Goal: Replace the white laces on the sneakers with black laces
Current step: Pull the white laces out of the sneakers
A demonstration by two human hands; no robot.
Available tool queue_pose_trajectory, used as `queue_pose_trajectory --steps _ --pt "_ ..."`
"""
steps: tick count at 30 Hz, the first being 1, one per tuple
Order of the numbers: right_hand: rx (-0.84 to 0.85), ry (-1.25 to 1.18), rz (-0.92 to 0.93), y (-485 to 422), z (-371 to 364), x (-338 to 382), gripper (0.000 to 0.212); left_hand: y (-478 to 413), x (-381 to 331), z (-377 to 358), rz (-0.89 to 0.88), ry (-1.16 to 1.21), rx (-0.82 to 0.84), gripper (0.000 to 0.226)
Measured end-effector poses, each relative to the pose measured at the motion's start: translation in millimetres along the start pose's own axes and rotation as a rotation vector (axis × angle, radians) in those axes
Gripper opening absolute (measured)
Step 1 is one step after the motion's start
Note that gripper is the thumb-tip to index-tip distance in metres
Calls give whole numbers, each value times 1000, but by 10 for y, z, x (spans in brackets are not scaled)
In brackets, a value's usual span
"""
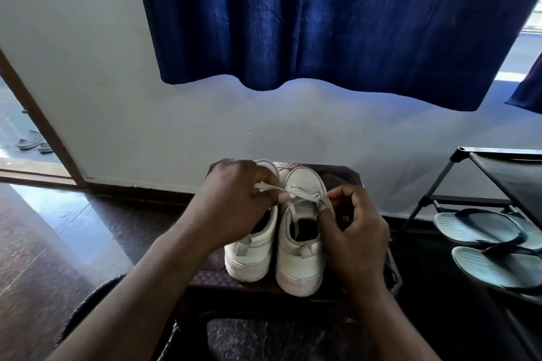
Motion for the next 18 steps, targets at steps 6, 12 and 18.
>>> queue_pose_trajectory --steps 6,12,18 --pt "18 -31 15 3 8 8 19 13 -56 -74 146 774 -134 21" --pt "21 -58 3 3 10 2 21 -38 -53 65 297 1390 -301 29" --pt "29 -32 29 -7 11 4 21 44 -178 -165 -40 87 -60 32"
Point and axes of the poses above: each hand's wrist, its own y-axis away from the middle knuckle, its own z-axis out of the back of the hand, x = y × z, the point moved 3 cm from there along -y, towards the middle knuckle, and after that the axes turned 3 degrees about -z, right-handed, at the moved point
